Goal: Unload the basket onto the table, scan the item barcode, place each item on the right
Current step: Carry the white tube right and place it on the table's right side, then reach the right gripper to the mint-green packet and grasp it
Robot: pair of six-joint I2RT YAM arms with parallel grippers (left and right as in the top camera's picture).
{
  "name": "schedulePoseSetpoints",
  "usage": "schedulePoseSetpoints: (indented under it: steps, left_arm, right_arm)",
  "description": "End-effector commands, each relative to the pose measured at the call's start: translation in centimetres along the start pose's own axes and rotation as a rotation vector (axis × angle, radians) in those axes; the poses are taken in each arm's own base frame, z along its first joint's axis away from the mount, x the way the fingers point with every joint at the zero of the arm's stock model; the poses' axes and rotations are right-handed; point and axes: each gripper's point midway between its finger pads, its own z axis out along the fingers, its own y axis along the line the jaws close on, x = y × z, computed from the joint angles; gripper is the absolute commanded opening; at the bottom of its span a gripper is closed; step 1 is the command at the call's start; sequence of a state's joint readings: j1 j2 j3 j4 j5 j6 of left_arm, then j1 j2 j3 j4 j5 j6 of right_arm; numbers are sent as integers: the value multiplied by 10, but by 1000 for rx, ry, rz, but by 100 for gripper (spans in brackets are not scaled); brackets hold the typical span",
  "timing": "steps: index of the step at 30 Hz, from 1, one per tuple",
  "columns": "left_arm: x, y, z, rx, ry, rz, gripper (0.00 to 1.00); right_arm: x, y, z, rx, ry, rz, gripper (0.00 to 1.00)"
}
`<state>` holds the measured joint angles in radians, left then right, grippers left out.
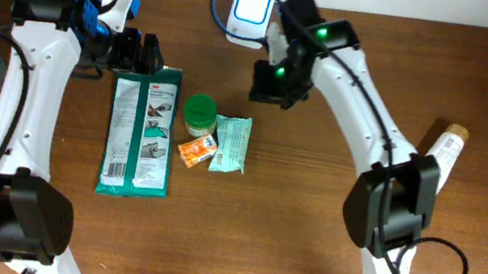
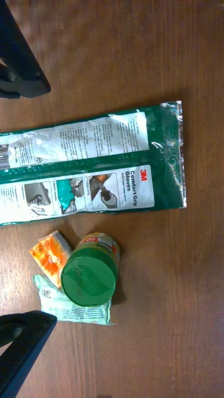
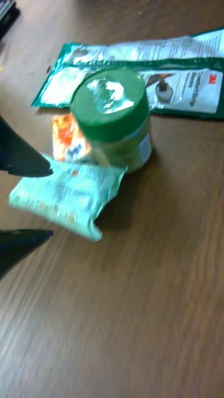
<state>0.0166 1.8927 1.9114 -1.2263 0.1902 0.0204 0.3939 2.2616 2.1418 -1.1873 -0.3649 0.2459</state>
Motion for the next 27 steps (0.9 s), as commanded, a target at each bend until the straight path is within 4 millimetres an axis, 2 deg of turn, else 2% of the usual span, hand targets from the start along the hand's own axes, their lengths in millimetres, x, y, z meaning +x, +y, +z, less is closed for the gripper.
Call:
schedulePoseSetpoints:
  steps: [1,4,8,13,18,21,27]
  left_arm:
    - [-2,2,1,1,-3,13,99]
    - [-2,2,1,1,-3,13,99]
    - [-2,2,1,1,-3,13,99]
    - [-2,2,1,1,-3,13,99]
    - [-2,2,1,1,-3,13,99]
    - [-2,2,1,1,-3,13,99]
    - [-2,2,1,1,-3,13,99]
  right_arm:
    - [6,11,32,-3,46,80,19]
    - [13,20,53,-3,76,85,18]
    - [17,27,69,-25,99,96,16]
    - [19,44,77,-98,116,81,15]
    - [26,58,94,-122,138,51,15]
    - [23,69,95,-162,124,30,15]
    - [22,65,103,-145,119,25,15]
